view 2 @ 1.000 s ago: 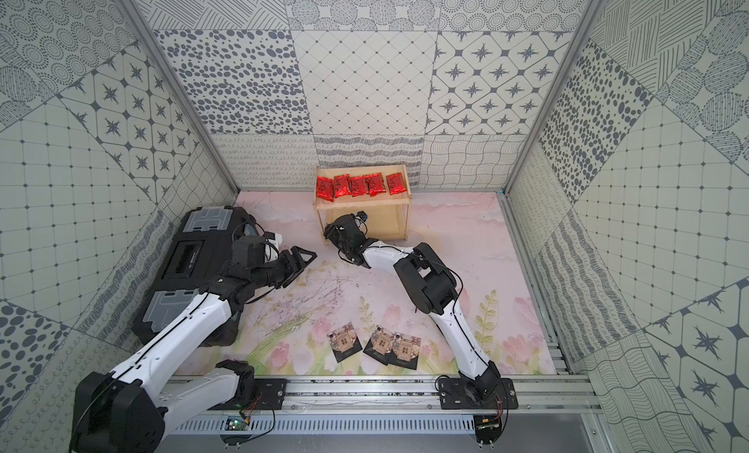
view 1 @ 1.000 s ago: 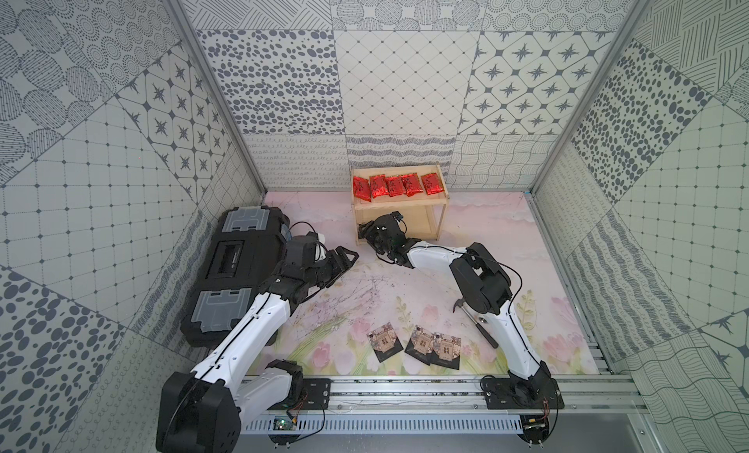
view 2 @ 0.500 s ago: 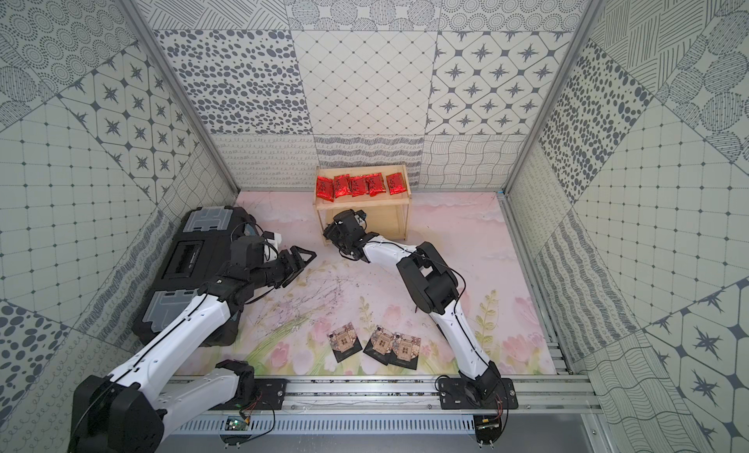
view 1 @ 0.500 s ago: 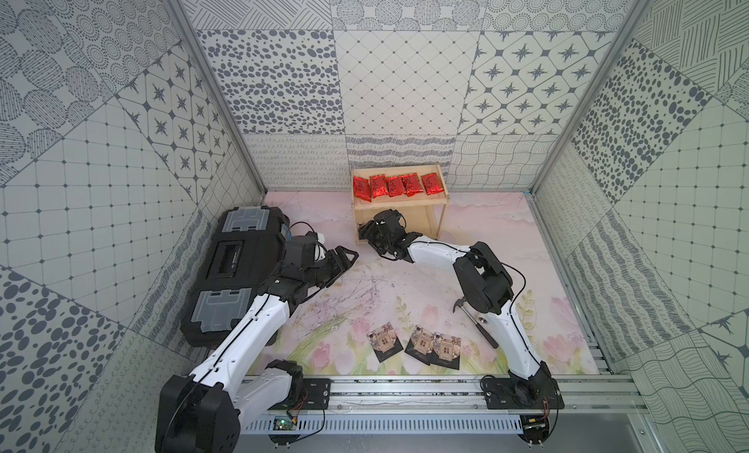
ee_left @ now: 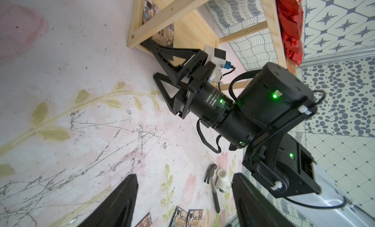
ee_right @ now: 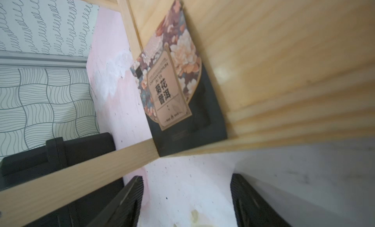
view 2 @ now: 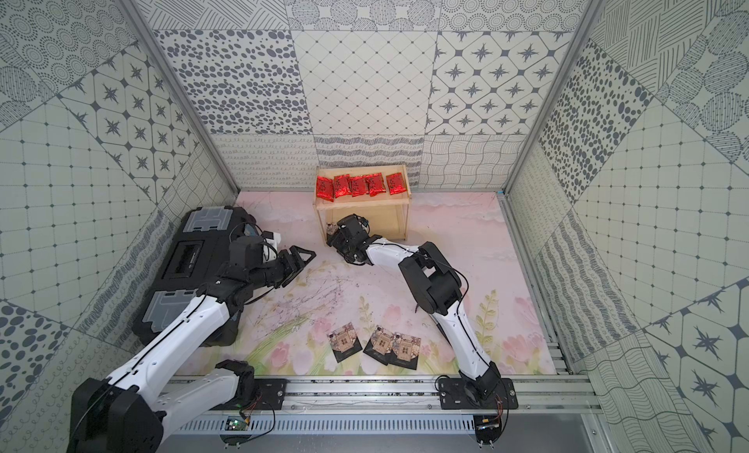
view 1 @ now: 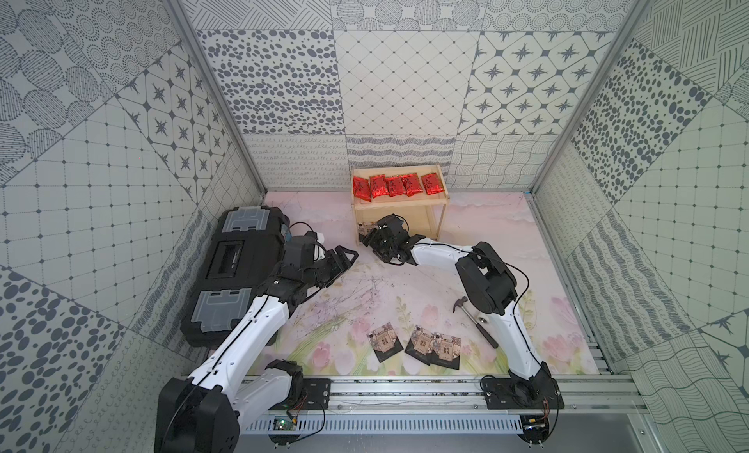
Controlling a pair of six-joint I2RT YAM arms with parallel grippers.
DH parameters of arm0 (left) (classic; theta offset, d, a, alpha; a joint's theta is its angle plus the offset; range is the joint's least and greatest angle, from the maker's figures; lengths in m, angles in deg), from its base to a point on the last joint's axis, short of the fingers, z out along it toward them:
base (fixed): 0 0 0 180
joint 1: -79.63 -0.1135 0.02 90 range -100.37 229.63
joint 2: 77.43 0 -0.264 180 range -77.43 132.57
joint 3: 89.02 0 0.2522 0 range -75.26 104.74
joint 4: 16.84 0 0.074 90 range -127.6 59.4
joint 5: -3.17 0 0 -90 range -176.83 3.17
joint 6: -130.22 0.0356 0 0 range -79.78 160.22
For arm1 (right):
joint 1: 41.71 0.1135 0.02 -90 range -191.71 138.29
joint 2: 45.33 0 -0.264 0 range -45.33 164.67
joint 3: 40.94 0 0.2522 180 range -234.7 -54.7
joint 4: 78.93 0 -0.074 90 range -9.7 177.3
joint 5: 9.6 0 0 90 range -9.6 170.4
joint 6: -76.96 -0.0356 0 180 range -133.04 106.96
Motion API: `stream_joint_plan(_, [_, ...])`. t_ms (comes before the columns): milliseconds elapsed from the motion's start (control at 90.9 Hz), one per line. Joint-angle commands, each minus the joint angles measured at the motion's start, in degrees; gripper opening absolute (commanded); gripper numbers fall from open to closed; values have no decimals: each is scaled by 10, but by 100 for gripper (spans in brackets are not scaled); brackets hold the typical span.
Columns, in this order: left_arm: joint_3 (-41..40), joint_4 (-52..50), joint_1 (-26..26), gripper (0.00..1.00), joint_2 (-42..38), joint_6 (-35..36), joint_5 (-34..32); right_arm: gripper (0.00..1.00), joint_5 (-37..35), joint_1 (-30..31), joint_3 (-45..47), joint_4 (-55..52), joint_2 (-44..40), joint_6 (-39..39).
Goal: Place the tea bags on the shelf by color
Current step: Place the tea bag on the shelf, then move the tea bag to the center of the board.
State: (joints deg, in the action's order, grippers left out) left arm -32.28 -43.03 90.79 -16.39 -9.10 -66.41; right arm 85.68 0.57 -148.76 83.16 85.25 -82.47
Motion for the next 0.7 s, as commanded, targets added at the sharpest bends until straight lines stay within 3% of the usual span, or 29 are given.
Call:
stream_joint_plan(0, [-2, 11, 0, 78, 0, 13, 0, 72, 29, 0, 22, 2, -49, 61])
stream_joint_plan(77, [-3, 1, 1, 78, 3, 10, -1, 70, 36, 6, 64, -3, -108, 153])
stream_joint_plan(154, [-14, -6, 2, 77, 6, 6, -1, 60, 42, 17, 154, 21, -190, 277])
stream_joint_plan(242, [-38, -7, 12, 77, 8, -3, -7, 55, -7, 50, 302, 47, -286, 410])
stream_joint_plan(363, [-58, -8, 43, 76, 27, -5, -23, 47, -90, 136, 426, 33, -378, 544])
stream_joint_plan(517, [-70, -20, 60, 76, 49, 5, -36, 31, -163, 264, 531, 64, -424, 581])
stream_joint_plan(693, [-96, -10, 60, 76, 50, 7, -25, 24, -189, 318, 582, 104, -412, 570])
